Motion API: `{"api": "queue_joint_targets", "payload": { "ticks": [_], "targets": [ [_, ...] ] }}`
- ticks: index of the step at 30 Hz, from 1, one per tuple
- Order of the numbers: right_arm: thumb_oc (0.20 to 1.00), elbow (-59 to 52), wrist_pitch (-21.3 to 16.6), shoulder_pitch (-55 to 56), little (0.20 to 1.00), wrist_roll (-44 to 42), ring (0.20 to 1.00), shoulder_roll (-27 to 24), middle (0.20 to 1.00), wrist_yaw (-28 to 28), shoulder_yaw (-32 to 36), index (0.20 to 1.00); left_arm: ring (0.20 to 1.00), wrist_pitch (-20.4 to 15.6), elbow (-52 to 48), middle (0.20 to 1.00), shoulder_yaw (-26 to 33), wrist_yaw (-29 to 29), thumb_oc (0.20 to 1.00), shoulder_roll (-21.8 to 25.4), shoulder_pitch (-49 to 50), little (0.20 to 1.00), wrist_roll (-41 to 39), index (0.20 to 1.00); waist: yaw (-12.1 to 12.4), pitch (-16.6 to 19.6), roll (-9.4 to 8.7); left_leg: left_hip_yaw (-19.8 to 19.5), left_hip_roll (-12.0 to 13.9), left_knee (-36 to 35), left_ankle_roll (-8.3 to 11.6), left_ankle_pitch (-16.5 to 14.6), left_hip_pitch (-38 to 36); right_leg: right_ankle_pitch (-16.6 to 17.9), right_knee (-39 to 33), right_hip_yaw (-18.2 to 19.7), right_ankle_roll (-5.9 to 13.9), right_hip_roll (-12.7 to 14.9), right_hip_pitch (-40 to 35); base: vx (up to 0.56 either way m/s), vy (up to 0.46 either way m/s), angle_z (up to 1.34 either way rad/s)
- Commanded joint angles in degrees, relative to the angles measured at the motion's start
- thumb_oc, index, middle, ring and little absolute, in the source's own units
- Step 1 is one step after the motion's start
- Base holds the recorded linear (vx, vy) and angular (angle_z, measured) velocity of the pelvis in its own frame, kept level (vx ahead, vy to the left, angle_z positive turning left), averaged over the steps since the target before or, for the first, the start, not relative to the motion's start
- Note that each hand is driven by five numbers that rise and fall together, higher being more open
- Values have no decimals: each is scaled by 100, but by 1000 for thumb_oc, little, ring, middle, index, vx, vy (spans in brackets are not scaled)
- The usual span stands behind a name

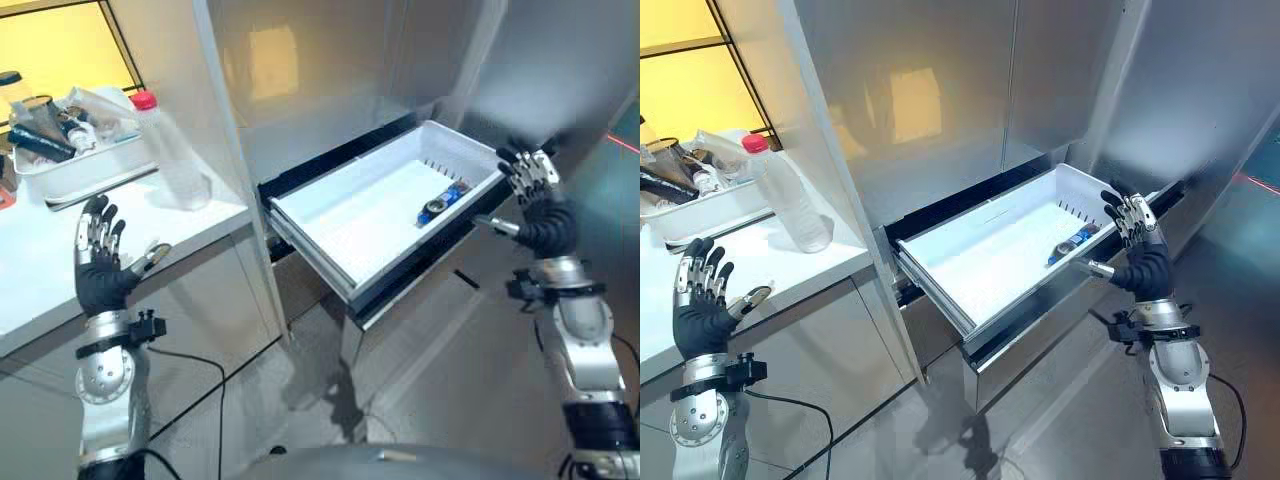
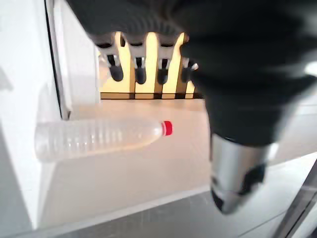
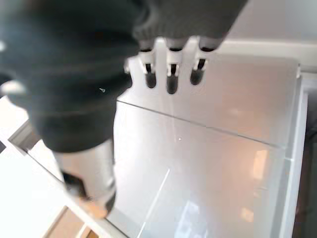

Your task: Take the drinks into the refrigerator

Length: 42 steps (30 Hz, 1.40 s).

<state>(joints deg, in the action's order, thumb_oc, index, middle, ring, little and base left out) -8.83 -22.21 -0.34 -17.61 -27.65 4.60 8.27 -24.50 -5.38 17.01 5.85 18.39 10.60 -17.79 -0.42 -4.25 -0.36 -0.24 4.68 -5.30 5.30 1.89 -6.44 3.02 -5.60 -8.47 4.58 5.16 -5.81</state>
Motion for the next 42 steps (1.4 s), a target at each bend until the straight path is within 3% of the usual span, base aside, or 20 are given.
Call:
{"api": "queue_joint_targets", "payload": {
  "ticks": [1, 22, 34, 42],
  "targets": [
    [1000, -359, -239, -395, 1000, -281, 1000, 115, 1000, 44, 205, 1000, 1000, -396, -77, 1000, 322, 60, 1000, 232, -229, 1000, -71, 1000, 62, -108, -207, -128, -540, 65, -620, -610, -243, -477, 60, -356, -35, -69, -371, 12, -76, 0],
    [1000, -148, -122, -180, 1000, -498, 1000, 15, 1000, 29, 546, 1000, 1000, -246, 432, 1000, 913, 472, 1000, 420, 36, 1000, 211, 1000, 155, -171, -315, -229, -544, 78, -621, -667, -161, -539, 95, -446, -29, -103, -324, 9, 2, 2],
    [1000, -90, 125, -321, 1000, -638, 1000, -213, 1000, 258, 154, 1000, 1000, 203, 1121, 1000, 401, 578, 1000, 1483, -1040, 1000, 627, 1000, 17, -258, -317, -176, -512, 157, -595, -714, -35, -621, 231, -329, -35, -161, -122, 27, 8, 1],
    [1000, 12, 250, -409, 1000, -750, 1000, -355, 1000, 342, -32, 1000, 1000, 466, 2197, 1000, 65, 881, 1000, 2371, -2206, 1000, 678, 1000, -169, -294, -331, -84, -460, 136, -576, -719, 42, -682, 371, -223, -25, -227, 85, 25, 7, -8]
  ]
}}
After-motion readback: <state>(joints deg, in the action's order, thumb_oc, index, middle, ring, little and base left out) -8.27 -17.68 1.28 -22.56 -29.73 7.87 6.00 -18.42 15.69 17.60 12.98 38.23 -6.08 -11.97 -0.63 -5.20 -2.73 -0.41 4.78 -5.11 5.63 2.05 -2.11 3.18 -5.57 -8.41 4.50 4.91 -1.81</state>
